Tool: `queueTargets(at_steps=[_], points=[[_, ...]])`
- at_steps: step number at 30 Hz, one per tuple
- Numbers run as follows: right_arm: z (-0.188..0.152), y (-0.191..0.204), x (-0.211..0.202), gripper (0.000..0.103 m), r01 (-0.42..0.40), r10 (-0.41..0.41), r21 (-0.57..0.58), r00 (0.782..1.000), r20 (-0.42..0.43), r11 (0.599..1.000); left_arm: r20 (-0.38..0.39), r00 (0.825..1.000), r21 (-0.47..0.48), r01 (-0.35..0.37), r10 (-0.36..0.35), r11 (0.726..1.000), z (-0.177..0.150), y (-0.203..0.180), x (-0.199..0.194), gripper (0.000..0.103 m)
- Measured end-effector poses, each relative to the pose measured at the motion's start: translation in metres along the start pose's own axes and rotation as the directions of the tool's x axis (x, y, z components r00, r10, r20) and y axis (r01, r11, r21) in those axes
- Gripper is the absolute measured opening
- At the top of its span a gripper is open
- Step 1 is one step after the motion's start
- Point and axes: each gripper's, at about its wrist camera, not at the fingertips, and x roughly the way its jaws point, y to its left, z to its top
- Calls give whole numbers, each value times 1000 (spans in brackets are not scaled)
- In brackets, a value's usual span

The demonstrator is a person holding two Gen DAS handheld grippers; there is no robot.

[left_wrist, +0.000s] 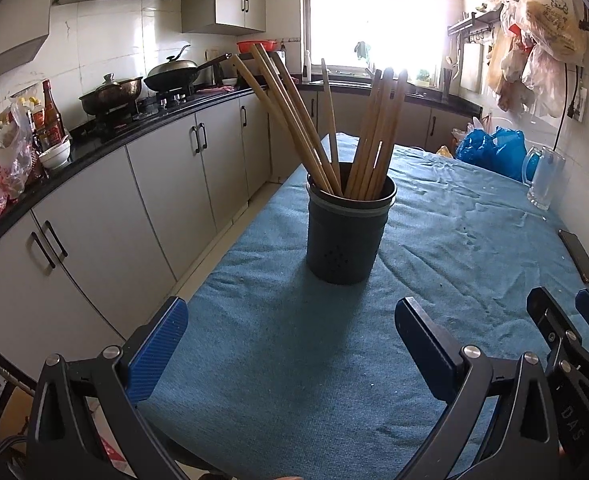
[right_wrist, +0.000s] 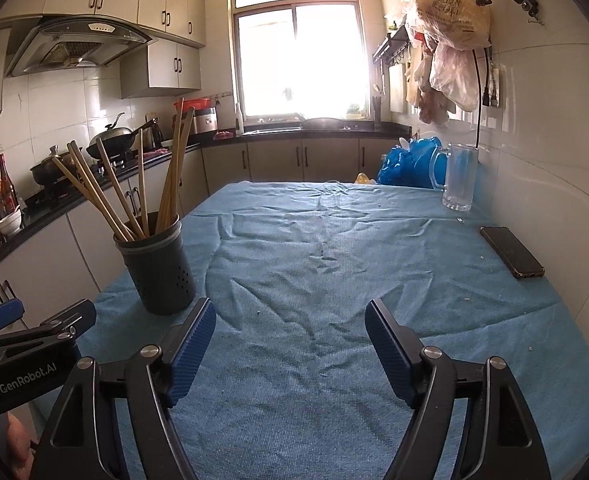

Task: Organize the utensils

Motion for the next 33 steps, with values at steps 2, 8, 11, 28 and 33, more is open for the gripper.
queueTargets(at_steps=[2,8,11,28,33], points=[[0,0,0,81,0,0,-1,1000,0,1000,-3,1000,2,-2,2,1000,-1,0,1,103],[-1,1,2,82,-5,5,-1,1000,-7,1000,-25,1000,11,-1,2,1000,-2,-1,4,103],[-1,1,3,82,-4,4,-1,1000,-8,1000,-27,1000,10,0,0,1000,-2,0,4,103],[-3,3,4,83,-8,8,-3,1000,-16,1000,-47,999,2,4,-4,1000,-5,0,8,103],[-5,6,4,83,-7,7,-8,1000,-15,1000,-47,999,1,5,-5,1000,-6,1,8,103]])
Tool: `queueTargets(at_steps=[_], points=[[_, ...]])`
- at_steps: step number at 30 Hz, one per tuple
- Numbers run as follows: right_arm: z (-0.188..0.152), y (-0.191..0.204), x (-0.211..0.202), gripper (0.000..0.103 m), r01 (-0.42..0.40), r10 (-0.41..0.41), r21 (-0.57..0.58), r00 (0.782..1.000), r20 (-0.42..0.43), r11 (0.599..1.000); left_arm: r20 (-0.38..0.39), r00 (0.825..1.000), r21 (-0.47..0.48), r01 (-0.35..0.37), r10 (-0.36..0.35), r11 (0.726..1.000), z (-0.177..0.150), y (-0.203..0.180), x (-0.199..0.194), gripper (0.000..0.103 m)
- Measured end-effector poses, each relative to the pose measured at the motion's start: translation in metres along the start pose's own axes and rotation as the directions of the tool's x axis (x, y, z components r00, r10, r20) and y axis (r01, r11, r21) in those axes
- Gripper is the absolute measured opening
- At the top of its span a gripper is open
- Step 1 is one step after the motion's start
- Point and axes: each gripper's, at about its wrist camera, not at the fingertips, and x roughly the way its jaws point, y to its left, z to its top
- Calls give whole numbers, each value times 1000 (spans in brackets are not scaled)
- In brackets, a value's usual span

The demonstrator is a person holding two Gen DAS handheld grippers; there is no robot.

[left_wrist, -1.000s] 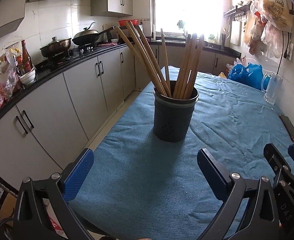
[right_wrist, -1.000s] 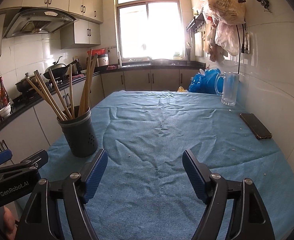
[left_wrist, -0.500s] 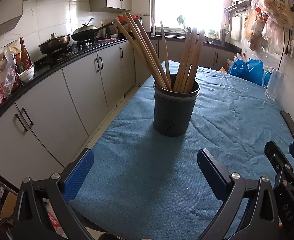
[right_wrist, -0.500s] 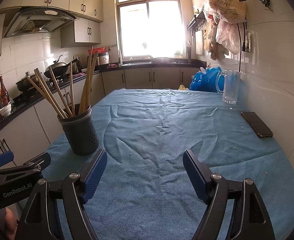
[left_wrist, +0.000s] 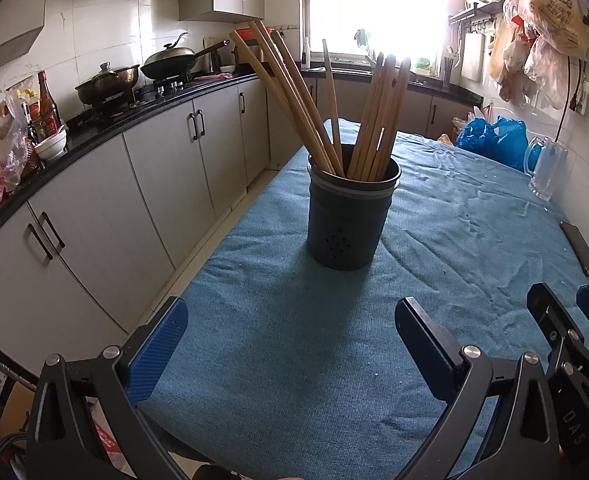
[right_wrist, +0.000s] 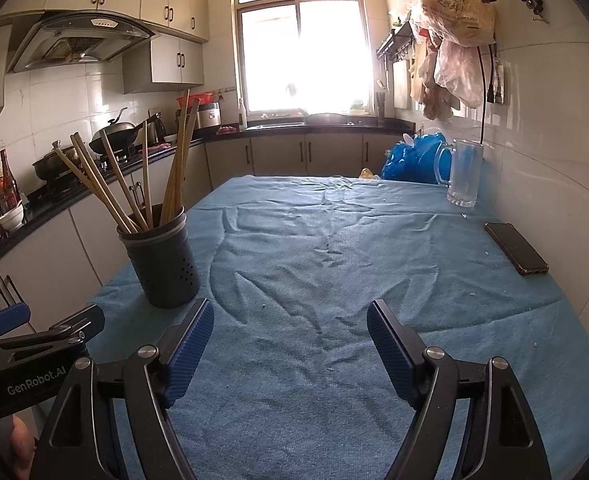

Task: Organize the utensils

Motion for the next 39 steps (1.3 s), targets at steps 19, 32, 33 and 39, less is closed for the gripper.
queueTargets(at_steps=[19,32,33,39], points=[[-1,10,-3,83,0,0,-18,1000,4,1000,-3,1000,-29,21,-21,999,-1,9,0,103],[0,12,-4,83,1,-1,-20,1000,6,1000,-14,999,-35,29,-30,999,-2,8,0,103],[0,12,-4,83,1,-1,-21,1000,7,1000,-16,999,-37,29,-29,999,-2,8,0,103],[0,12,-5,84,1,-1,-22,1000,8,1000,-17,999,-37,29,-30,999,-2,8,0,103]])
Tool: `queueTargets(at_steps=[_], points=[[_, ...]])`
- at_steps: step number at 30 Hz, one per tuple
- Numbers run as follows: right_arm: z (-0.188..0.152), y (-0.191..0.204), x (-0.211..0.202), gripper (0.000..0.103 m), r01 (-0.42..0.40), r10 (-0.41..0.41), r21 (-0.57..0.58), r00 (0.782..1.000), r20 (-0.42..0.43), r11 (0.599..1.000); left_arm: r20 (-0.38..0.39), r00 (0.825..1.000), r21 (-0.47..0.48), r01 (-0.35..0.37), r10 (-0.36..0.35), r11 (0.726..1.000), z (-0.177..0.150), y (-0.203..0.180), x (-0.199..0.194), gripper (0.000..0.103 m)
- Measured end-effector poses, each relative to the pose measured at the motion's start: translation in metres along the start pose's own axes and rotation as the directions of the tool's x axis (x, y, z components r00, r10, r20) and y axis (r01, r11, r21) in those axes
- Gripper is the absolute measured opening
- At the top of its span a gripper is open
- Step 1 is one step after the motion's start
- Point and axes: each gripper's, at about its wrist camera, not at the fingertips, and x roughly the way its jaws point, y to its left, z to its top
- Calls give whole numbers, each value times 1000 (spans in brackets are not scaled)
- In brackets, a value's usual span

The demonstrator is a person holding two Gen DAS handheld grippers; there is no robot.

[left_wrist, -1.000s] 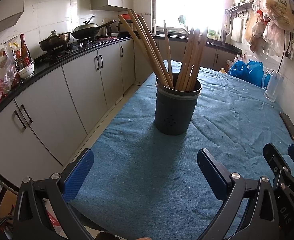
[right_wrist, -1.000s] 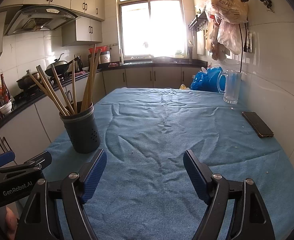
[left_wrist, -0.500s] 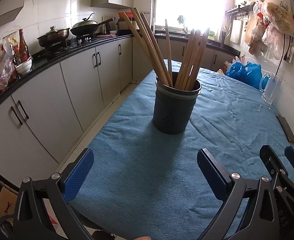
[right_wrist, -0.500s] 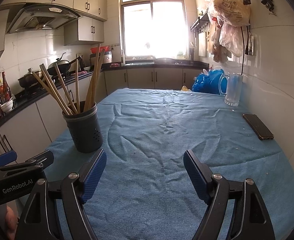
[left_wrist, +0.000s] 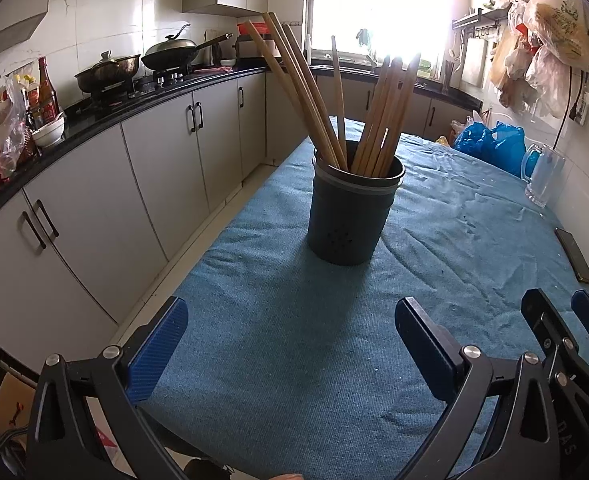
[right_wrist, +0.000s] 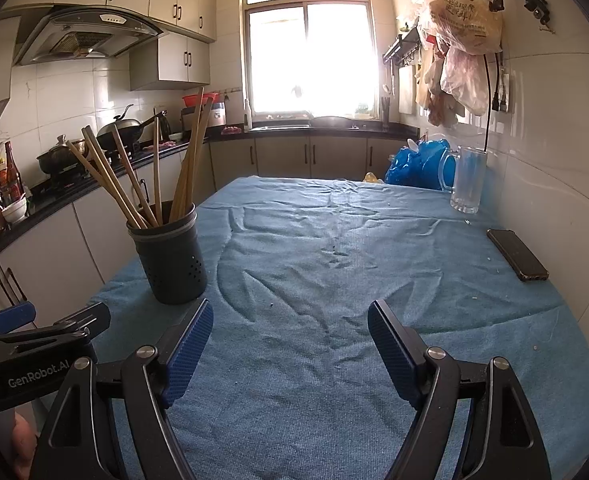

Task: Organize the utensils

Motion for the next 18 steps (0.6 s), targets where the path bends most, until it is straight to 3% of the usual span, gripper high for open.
queueTargets(at_steps=[18], points=[[1,1,-2,85,3,-2,-7,1000,11,1000,21,1000,-1,11,-11,1000,7,10,-5,103]])
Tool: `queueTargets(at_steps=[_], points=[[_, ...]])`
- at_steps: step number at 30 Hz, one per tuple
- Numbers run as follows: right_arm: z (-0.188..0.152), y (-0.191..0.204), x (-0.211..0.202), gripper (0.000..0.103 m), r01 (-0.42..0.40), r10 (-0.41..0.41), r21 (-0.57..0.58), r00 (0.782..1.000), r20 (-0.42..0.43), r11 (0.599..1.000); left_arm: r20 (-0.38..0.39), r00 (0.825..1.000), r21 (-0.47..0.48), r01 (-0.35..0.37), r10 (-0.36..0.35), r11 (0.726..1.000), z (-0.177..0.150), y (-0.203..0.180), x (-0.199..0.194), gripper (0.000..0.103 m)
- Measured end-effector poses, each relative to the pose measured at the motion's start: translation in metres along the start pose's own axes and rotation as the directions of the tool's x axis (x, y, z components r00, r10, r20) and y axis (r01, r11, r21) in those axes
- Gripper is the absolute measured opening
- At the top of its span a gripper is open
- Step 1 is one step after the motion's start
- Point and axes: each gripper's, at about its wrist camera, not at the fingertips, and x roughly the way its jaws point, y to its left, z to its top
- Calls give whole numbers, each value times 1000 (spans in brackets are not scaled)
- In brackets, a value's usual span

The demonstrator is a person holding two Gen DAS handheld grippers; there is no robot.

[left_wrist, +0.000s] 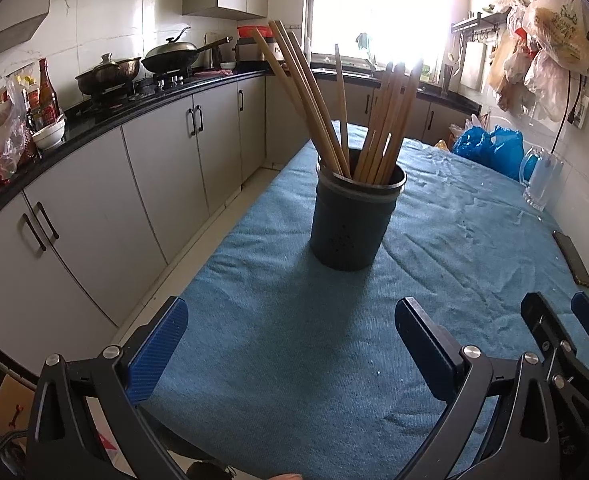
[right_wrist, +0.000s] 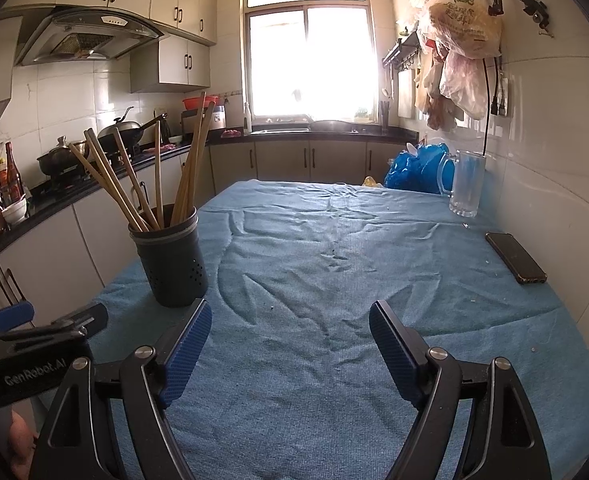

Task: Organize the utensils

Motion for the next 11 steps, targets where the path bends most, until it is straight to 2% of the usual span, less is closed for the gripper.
queueTargets(at_steps=[6,11], points=[[4,-8,-4,87,3,-3,6,1000,23,1000,43,999,20,-30,29,999,8,-4,-9,103],[7,-27,-5,87,10,-11,41,1000,29,999,12,1000,58,22,-23,998,7,-24,-11,103]])
